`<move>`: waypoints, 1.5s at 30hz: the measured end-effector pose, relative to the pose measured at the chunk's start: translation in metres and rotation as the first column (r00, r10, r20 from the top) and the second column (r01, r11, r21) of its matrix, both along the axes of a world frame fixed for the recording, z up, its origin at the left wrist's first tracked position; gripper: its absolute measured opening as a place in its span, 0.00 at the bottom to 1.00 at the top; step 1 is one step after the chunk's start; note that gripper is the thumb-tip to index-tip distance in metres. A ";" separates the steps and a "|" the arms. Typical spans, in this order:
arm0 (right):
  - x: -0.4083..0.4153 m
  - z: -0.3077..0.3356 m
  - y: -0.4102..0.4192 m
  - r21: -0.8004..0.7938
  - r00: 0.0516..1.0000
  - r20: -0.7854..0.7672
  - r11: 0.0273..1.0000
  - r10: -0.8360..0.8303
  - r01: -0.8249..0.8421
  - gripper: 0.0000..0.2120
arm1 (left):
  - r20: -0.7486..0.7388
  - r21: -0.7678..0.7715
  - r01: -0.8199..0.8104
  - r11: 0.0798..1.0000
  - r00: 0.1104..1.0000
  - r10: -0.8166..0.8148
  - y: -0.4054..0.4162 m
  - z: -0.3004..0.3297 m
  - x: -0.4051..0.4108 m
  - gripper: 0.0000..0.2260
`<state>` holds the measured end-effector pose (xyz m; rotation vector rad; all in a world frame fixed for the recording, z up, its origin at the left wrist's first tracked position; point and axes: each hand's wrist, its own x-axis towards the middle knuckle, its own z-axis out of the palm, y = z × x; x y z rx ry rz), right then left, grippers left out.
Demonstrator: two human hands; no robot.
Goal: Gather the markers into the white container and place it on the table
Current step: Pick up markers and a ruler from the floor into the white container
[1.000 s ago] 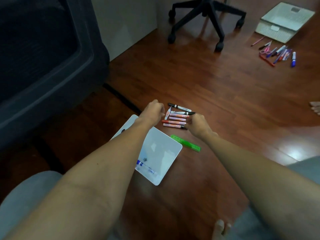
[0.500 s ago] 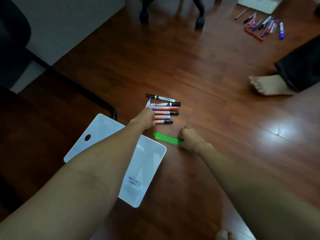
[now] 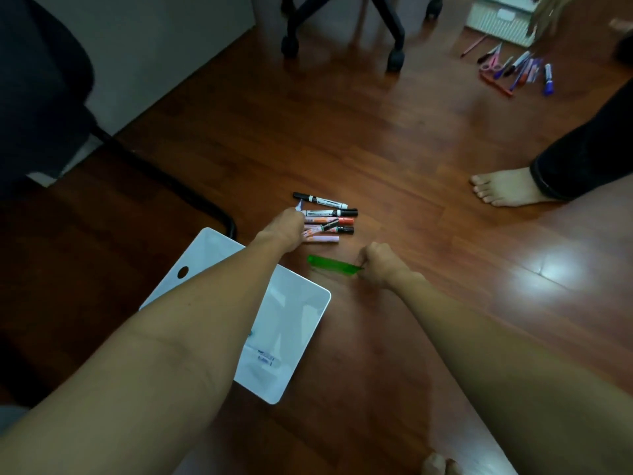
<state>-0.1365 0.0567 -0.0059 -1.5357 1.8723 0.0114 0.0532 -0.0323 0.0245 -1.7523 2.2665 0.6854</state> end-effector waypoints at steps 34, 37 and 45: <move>0.173 0.129 0.042 -0.151 0.968 0.247 0.985 -0.045 0.084 0.12 | -0.224 0.186 -0.815 0.548 0.508 0.832 0.169 0.077 0.149 0.17; 0.173 0.125 0.044 -0.175 0.963 0.264 0.980 -0.048 0.096 0.12 | -0.273 0.214 -0.826 0.522 0.462 0.844 0.165 0.076 0.152 0.16; 0.146 0.117 0.008 -0.249 0.951 0.274 0.945 -0.142 0.213 0.13 | -0.367 0.144 -0.814 0.562 0.484 0.794 0.114 0.103 0.136 0.18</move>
